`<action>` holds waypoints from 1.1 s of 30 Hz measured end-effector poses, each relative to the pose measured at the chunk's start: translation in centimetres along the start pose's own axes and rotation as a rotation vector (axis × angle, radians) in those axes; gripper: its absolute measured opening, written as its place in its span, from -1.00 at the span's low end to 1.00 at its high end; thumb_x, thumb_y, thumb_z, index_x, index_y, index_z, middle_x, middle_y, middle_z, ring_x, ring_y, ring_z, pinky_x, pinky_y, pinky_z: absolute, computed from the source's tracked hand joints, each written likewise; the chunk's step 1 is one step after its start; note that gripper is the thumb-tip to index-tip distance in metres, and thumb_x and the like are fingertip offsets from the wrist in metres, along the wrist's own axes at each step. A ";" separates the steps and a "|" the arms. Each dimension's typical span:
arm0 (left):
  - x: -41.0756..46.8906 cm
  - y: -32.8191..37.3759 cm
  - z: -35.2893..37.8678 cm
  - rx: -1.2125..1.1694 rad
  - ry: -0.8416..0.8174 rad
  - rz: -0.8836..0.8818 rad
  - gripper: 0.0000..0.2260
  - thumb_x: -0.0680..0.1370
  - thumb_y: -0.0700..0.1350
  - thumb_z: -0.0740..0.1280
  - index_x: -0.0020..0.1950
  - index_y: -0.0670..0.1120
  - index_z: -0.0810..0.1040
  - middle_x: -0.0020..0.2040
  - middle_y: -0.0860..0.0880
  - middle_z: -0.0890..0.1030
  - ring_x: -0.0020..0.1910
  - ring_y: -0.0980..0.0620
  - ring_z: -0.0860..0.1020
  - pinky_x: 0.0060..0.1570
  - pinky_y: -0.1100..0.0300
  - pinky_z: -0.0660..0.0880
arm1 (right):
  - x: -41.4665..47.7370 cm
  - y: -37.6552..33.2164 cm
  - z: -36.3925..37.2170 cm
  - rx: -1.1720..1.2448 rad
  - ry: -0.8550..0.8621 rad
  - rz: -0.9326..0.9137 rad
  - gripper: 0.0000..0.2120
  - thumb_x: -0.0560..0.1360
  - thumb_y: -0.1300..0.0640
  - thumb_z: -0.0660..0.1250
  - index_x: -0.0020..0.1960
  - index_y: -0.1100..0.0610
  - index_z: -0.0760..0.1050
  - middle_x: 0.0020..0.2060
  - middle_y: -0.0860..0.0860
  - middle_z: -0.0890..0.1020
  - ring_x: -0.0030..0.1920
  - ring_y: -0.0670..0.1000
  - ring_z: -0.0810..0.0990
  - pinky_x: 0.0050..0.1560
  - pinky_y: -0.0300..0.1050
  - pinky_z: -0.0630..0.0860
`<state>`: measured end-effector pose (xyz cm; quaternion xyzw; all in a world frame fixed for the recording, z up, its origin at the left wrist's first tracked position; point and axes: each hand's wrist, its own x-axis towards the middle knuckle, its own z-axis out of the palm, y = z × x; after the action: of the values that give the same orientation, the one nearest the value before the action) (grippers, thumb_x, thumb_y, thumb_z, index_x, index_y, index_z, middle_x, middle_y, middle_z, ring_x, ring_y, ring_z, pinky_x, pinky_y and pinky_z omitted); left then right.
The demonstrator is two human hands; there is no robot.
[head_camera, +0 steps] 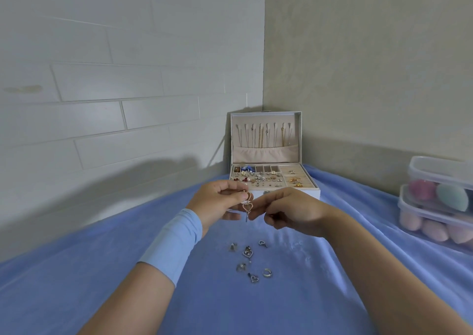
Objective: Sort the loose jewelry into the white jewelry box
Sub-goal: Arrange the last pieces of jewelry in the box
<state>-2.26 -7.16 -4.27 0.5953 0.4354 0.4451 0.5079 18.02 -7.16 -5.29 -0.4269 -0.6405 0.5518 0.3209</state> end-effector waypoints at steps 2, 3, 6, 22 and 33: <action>0.5 0.3 -0.1 0.051 0.020 0.000 -0.88 0.51 -0.22 0.45 0.02 -0.08 0.65 -0.06 -0.07 0.73 -0.17 0.04 0.69 -0.30 0.21 0.57 | 0.2 -0.4 0.0 -0.001 -0.026 0.003 -0.72 0.59 0.37 0.19 0.14 0.29 0.66 -0.07 0.17 0.68 -0.33 -0.02 0.39 -0.27 -0.20 0.32; 0.7 0.4 -0.2 0.060 0.023 -0.003 -0.89 0.51 -0.21 0.46 0.02 -0.08 0.64 -0.08 -0.06 0.73 -0.18 0.05 0.69 -0.31 0.22 0.56 | 0.3 -0.5 0.1 -0.034 -0.029 -0.007 -0.79 0.58 0.32 0.28 0.12 0.29 0.66 -0.14 0.14 0.64 -0.32 -0.02 0.37 -0.27 -0.21 0.30; 1.1 0.3 -0.4 0.081 0.023 -0.010 -0.88 0.50 -0.19 0.48 0.01 -0.10 0.63 -0.11 -0.03 0.73 -0.21 0.08 0.68 -0.33 0.24 0.53 | 0.8 -0.3 0.3 -0.166 0.022 -0.026 -0.89 0.51 0.26 0.45 0.01 0.19 0.72 -0.29 0.06 0.54 -0.33 -0.03 0.33 -0.30 -0.22 0.28; 1.0 -1.9 -1.0 0.621 -0.098 0.095 -0.89 0.52 -0.14 0.41 -0.11 0.06 0.69 -0.16 -0.02 0.71 -0.20 0.06 0.63 -0.07 0.12 0.58 | -0.1 0.3 1.2 -0.871 0.034 0.119 -0.80 0.37 0.05 0.56 -0.03 -0.18 0.72 -0.28 -0.27 0.67 -0.23 -0.27 0.58 -0.20 -0.41 0.44; 0.7 -1.5 -1.5 0.643 -0.060 0.098 -0.84 0.55 -0.19 0.35 -0.18 0.03 0.61 -0.23 0.09 0.68 -0.26 0.14 0.62 -0.28 0.36 0.43 | 0.4 -0.1 3.6 -0.895 -0.107 0.072 -0.80 0.39 0.10 0.55 -0.04 -0.15 0.72 -0.24 -0.27 0.67 -0.24 -0.24 0.58 -0.21 -0.36 0.47</action>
<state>-3.66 -6.05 -5.58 0.7584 0.5092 0.2911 0.2844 14.68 -8.39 -5.90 -0.5165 -0.8165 0.2527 0.0517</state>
